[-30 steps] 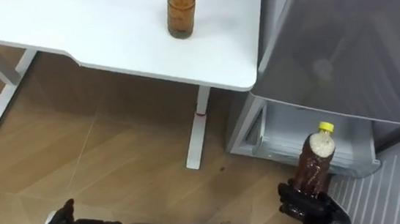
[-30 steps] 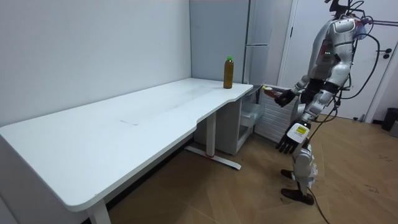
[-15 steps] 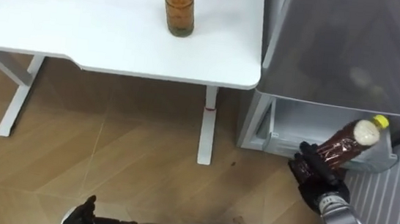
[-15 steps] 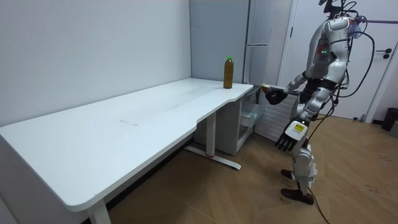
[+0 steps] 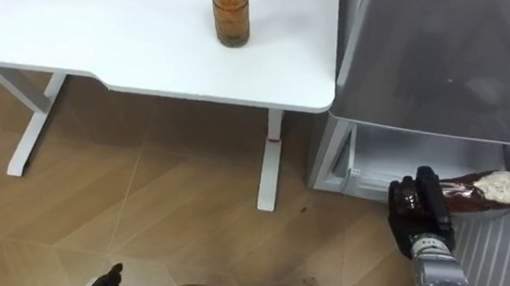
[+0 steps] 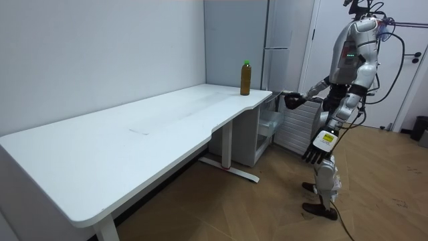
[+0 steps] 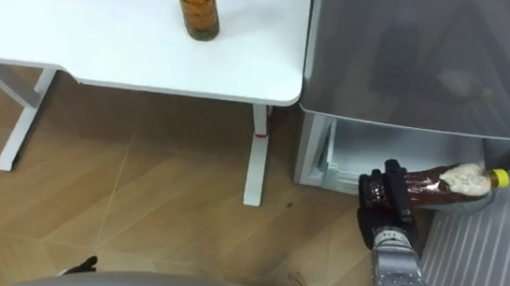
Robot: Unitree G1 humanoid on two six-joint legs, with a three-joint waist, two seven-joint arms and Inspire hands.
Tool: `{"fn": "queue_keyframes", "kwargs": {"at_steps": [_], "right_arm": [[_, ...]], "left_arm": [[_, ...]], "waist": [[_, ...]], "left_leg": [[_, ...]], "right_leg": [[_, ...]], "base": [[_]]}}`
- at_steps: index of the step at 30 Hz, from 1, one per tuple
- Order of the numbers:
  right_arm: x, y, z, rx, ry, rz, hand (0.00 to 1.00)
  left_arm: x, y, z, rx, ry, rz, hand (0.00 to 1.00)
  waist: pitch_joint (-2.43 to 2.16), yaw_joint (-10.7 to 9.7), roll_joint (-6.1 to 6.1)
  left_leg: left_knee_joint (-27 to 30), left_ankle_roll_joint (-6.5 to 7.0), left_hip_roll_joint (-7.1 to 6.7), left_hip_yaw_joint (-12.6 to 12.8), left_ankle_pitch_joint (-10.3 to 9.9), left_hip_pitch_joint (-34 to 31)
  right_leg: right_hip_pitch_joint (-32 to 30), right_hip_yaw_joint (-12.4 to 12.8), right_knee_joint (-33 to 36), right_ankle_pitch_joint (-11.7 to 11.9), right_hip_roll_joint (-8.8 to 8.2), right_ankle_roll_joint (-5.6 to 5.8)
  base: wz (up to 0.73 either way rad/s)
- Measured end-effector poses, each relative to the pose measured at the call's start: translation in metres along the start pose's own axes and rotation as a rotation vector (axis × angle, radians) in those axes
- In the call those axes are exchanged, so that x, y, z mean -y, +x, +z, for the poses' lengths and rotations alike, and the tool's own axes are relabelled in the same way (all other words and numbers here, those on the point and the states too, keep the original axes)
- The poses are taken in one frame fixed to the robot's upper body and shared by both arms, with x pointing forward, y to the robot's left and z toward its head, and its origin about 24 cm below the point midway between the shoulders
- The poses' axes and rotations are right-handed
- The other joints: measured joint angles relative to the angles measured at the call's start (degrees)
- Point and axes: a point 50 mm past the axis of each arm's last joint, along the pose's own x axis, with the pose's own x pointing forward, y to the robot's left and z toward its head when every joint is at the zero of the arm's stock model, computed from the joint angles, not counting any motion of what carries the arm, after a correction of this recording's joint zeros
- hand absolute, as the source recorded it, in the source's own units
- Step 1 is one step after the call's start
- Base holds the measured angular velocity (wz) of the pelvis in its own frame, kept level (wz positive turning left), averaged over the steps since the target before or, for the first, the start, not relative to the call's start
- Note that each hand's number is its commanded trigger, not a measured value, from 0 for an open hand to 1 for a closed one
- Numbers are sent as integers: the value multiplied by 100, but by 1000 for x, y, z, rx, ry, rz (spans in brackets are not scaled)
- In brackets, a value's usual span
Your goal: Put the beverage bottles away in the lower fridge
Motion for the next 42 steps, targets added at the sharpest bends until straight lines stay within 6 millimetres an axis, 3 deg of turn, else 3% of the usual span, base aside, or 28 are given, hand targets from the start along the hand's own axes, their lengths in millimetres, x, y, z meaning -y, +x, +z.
{"fn": "queue_keyframes", "kwargs": {"at_steps": [11, 20, 23, 32, 42], "right_arm": [[2, 0, -1, -7, 86, -11, 100], [2, 0, -3, -22, 96, -15, 100], [3, 0, 1, -13, 123, -32, 100], [-7, 4, 5, 2, 193, -29, 100], [-56, 30, 20, 64, 327, -20, 100]], "left_arm": [[1, 3, 9, 8, -1, 3, 0], [1, 3, 5, -21, -4, 17, 0], [1, 2, 5, -22, -5, 10, 0], [-2, 0, -2, -44, 7, 15, 0], [-1, 8, 25, 12, 53, 5, 0]], "waist": [[2, -28, -31], [-7, 10, -61], [-5, 126, -58], [-4, 115, -18], [24, 112, 155]], "left_leg": [[2, 0, 2, 157, 0, -8], [3, 0, 18, 151, 0, 15], [44, 0, 14, 145, 0, 11], [151, 3, 0, 43, 1, -153], [302, 74, -67, -37, 138, -871]], "right_leg": [[-11, -16, -2, -5, -14, 8], [16, -1, 22, -3, -8, 5], [-14, 41, 89, -4, -8, 4], [-118, -63, 110, -12, -61, 1], [-861, -191, 474, 14, -185, -11]], "base": [[-1], [0], [-4], [8], [5]]}}
